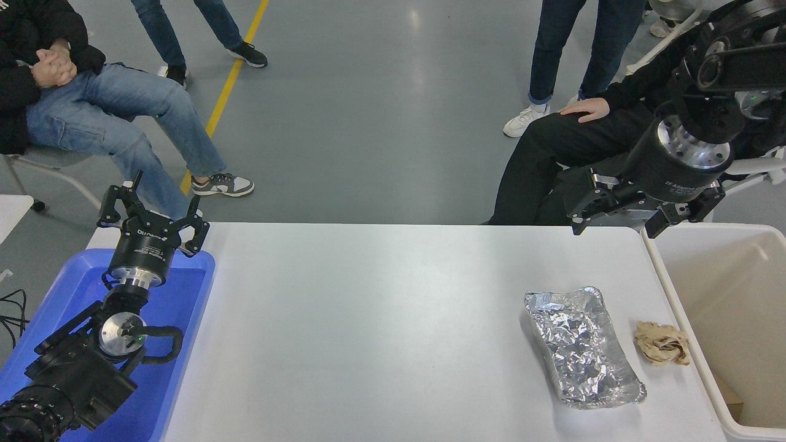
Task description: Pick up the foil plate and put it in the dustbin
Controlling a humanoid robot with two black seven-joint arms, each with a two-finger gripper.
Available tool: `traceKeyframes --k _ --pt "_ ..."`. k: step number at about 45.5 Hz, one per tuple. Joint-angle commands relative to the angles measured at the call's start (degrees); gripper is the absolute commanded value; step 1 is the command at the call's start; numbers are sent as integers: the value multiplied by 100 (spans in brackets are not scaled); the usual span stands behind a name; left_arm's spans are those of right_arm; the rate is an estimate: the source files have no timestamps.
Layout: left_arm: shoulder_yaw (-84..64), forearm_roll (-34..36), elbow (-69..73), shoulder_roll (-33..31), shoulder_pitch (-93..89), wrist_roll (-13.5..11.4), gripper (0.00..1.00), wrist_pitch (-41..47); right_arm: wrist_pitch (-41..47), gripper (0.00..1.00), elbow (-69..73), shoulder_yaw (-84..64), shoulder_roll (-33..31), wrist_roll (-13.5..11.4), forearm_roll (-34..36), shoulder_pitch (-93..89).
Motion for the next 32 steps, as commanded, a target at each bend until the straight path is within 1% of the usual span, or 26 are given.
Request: traceKeyframes --k 1,32 --pt "9 13 0 0 0 1 98 8 0 100 -1 5 -2 0 -2 -5" --pt "0 -13 0 0 0 -8 98 16 0 100 -1 23 -55 0 -2 12"
